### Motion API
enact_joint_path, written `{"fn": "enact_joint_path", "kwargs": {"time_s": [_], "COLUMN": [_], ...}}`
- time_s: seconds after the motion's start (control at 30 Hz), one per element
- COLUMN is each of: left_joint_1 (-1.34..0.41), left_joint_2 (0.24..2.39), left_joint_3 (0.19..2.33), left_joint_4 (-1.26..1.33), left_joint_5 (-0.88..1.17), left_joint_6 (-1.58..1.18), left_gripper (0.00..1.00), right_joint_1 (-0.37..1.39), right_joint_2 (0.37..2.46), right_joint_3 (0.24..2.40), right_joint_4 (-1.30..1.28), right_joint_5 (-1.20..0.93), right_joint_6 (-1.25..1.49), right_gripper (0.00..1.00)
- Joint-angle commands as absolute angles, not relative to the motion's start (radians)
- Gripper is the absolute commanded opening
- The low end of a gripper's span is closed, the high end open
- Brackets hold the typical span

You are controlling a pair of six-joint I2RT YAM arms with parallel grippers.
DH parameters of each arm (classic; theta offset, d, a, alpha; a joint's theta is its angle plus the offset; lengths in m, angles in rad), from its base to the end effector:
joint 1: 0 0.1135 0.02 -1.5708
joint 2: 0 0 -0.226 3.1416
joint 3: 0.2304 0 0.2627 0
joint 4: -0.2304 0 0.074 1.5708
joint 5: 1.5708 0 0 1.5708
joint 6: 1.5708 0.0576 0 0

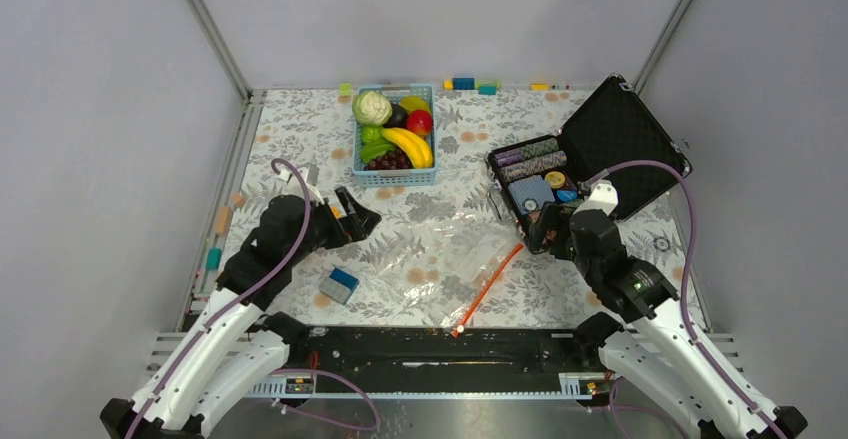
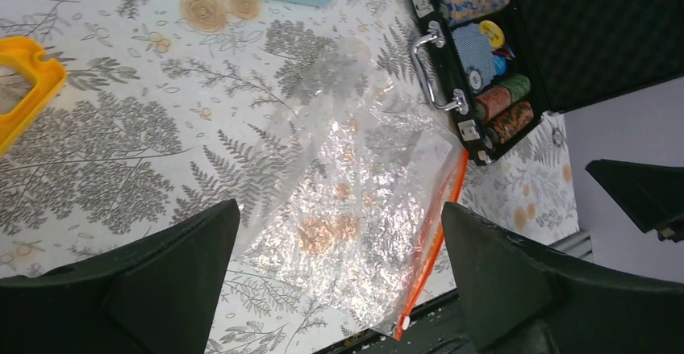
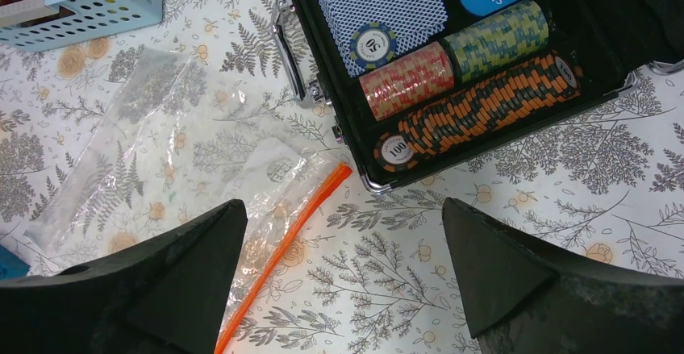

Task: Place the food in the zip-top bag and seal the zipper
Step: Pick up the zipper food storage bag at the center of the board.

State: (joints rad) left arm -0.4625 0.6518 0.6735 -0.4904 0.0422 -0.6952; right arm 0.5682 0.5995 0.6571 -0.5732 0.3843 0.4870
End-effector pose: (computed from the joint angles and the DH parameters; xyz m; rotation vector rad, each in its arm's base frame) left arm 0.1887 -0.0968 0.2567 -0.2195 2.1157 -0.7526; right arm 0.1769 0.0873 0.2528 0.1484 2.0498 0.2558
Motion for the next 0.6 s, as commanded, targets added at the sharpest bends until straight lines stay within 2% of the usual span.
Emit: {"fn": "enact_joint_path", "kwargs": {"time_s": [0.0,0.17,0.4,0.57], "left_joint_1": [-0.474,-0.658,-0.966,-1.097], "left_joint_2": [0.697,0.852,1.204,1.454], "left_joint_3": [0.696,0.741,0.904,1.021], "left_joint_4": [-0.394,-0.379,-0.319,-0.263], "left_joint_5": [0.153,0.089,0.009,0.027], "left_joint_6": [-0.655,-0.604,-0.509,-0.491], "left_gripper": [0.99,0.99,0.98,0.92], "right_joint_1": [0.565,0.566,0.566,0.566], "right_joint_2": [0.596,0.578,0.528,0.486], "right_joint_3": [0.648,0.613,0.553,0.53], "right_joint_4": [-0.534,-0.505,-0.463,-0.466], "right_joint_5": [0.402,0.41,0.42,0.472], "right_joint_6": [0.475,0.454,0.458,0.478], "right_gripper": [1.0,1.0,1.0,1.0]}}
